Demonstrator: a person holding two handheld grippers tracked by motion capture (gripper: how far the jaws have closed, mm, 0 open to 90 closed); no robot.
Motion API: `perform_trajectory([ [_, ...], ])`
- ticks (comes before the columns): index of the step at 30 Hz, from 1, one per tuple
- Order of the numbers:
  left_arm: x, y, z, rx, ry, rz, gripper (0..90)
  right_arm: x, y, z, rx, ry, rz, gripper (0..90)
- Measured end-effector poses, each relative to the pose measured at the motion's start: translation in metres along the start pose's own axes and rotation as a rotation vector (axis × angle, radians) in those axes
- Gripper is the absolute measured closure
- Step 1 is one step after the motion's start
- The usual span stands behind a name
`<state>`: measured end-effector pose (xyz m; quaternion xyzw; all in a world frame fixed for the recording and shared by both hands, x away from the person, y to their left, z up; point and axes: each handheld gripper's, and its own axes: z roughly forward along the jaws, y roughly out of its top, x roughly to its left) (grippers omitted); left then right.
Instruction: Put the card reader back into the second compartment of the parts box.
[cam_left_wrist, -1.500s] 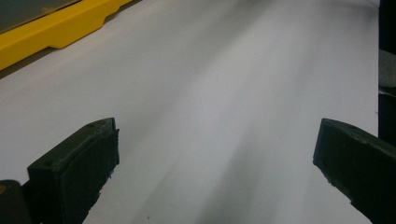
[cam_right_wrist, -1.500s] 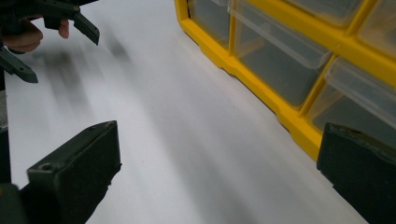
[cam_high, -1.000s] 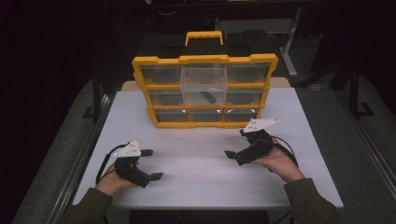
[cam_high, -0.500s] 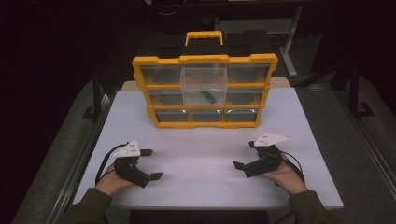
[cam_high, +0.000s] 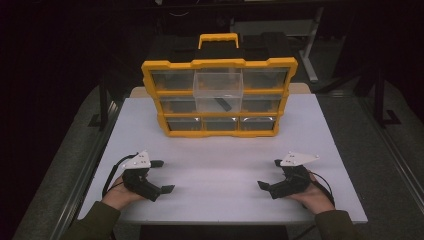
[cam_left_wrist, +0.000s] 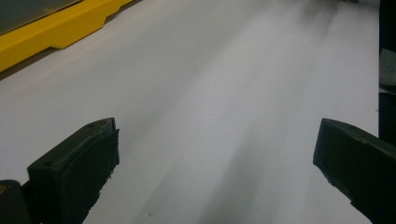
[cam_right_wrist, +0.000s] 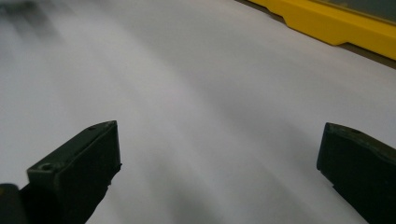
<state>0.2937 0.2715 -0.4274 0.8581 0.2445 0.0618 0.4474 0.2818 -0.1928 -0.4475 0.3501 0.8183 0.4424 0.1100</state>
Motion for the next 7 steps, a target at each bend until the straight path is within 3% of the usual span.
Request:
perform_trajectory([
  [7, 0.0010, -0.0021, 0.0021, 0.026, 0.002, 0.004, 0.0, 0.0008, -0.0004, 0.0016, 0.017, -0.020, -0.030, 0.0],
])
